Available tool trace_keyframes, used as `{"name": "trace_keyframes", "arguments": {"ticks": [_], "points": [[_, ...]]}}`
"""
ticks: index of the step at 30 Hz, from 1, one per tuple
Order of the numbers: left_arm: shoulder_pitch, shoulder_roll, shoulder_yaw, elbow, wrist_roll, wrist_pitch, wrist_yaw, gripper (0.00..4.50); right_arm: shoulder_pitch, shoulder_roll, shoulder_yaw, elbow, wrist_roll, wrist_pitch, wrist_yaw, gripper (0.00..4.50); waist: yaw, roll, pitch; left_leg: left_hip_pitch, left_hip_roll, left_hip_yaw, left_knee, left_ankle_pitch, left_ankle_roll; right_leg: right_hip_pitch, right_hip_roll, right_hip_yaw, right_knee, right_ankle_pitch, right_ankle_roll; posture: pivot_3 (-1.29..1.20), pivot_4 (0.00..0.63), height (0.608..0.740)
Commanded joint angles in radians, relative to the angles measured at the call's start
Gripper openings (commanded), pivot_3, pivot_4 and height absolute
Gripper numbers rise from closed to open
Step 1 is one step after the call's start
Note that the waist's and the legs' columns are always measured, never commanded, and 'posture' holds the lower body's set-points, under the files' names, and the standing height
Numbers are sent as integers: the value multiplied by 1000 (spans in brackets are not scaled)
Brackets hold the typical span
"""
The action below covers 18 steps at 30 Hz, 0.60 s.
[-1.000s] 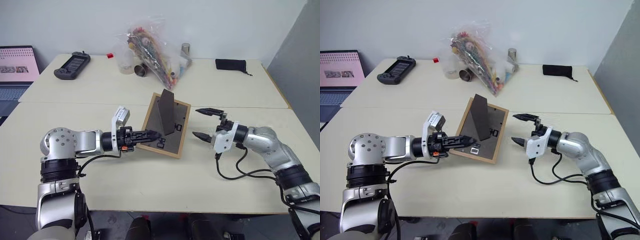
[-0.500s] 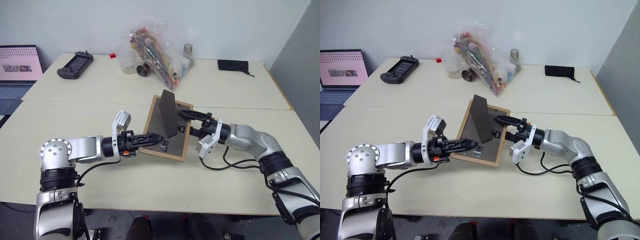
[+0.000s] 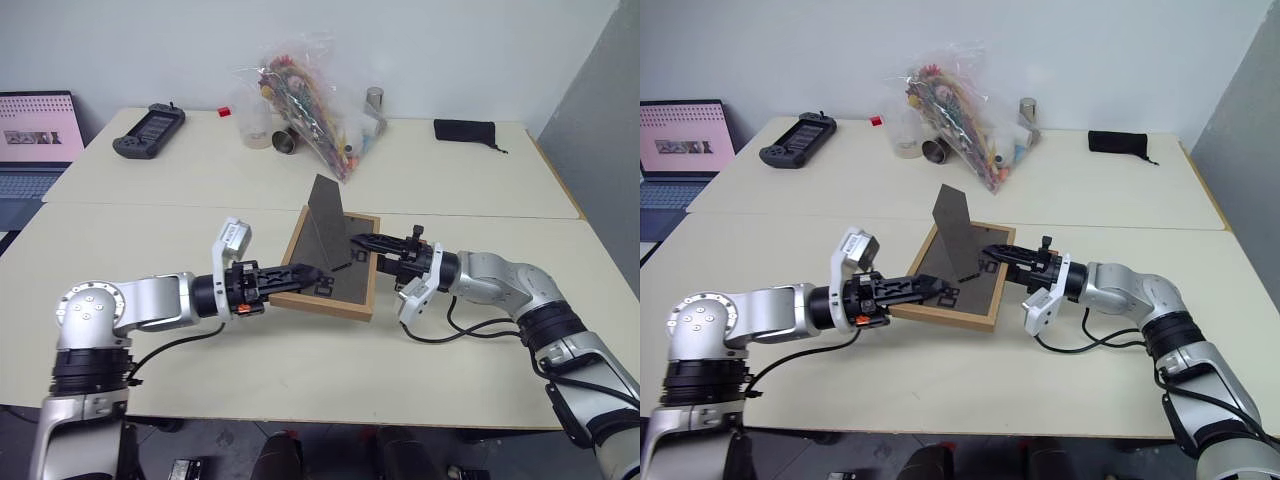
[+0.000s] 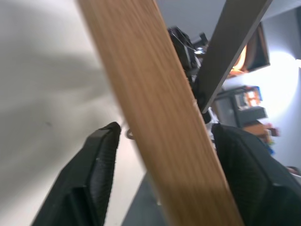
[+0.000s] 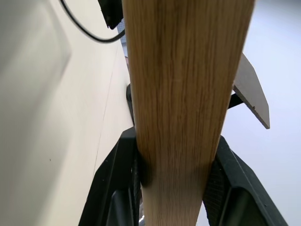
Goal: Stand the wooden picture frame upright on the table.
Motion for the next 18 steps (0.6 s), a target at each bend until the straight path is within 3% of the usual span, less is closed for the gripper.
{"name": "trace_keyframes", "arguments": {"ticks": [1,4,7,10,14,18], "points": [[-12,108,61,-44,168,-51,-131,4424,13,-30,-13,23,247,9,106,1304,0,0,0,0,0,0,0,0,0,0,0,0,0,0,0,0,150,740],[20,171,71,-123,300,-108,-222,4500,39,-26,-1,28,469,108,289,1304,-2,0,0,0,0,0,-1,0,0,0,0,0,0,0,-1,0,150,740],[84,222,47,-260,448,-180,-285,4500,64,28,-34,-46,784,398,532,1303,-4,0,0,1,1,0,-1,0,1,2,0,0,-1,0,-1,0,150,740],[138,237,8,-403,627,-307,-319,4500,44,85,-82,-136,1002,717,690,1303,-2,1,0,3,2,0,-1,0,1,3,0,0,-1,0,-1,0,150,740],[159,192,-16,-483,796,-449,-316,4500,-14,154,-134,-224,1249,1200,821,1303,1,1,1,4,2,0,-1,-2,3,4,1,0,-1,0,-1,0,150,740],[182,151,-24,-517,900,-543,-324,4500,-94,238,-191,-158,1343,1447,863,1303,1,1,0,4,2,1,-2,-2,4,4,1,0,-2,-1,-1,0,150,740]]}}
